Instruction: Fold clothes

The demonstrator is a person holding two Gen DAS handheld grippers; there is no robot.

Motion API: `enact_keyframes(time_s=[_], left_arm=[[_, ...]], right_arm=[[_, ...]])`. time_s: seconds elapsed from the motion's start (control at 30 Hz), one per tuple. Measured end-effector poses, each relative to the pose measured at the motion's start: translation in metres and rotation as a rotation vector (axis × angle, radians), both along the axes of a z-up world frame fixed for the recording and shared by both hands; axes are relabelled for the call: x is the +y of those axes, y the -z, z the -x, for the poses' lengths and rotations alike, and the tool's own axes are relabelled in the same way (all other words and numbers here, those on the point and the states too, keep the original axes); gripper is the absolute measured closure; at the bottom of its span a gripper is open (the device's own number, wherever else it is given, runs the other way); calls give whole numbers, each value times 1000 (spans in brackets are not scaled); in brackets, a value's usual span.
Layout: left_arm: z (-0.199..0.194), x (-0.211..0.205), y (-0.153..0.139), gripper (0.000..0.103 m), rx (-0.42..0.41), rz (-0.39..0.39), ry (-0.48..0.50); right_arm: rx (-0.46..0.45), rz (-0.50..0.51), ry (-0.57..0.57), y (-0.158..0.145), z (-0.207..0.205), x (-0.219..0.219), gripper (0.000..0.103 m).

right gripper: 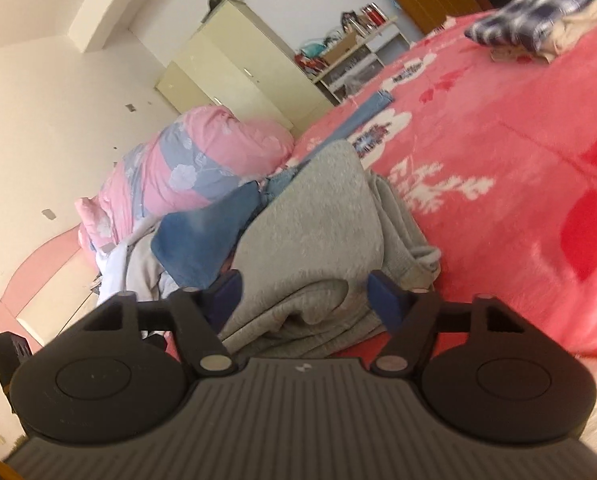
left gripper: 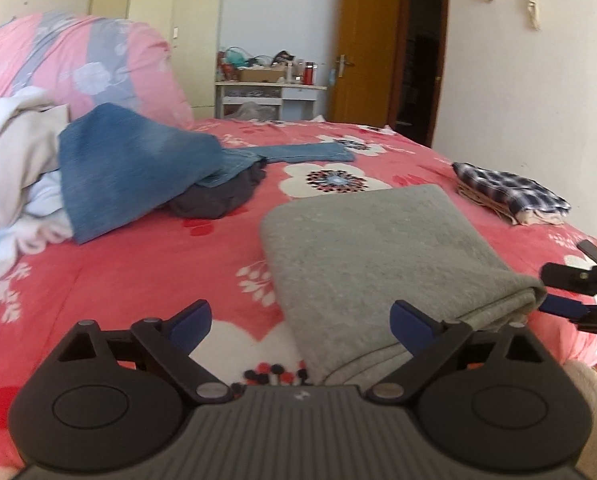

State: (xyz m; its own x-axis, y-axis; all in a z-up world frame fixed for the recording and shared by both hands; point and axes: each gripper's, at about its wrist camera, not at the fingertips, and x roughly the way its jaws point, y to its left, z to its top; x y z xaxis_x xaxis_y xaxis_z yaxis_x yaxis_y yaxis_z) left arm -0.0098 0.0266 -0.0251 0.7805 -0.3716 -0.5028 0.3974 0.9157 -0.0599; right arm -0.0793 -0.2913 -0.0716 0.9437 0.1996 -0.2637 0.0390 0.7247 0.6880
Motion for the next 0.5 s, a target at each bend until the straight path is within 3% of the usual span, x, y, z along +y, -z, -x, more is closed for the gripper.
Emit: enact_keyframes(time_s=[0.13,0.23,0.43,0.5], left_arm=[[0,-10,5,14,-7,-1,60],[-2,-19,12,25,-1,-10,91],[-2,-33,24,27,14,-21,146],[-1,-36,27,27,12,-26,156]], right_arm=[[27,-35,10,2,-4,-1,48],[51,-59,19,1,-7,-4,63],[125,-113,12,8,-17,-6,64],[109,-69,2,3,-20,1,67]])
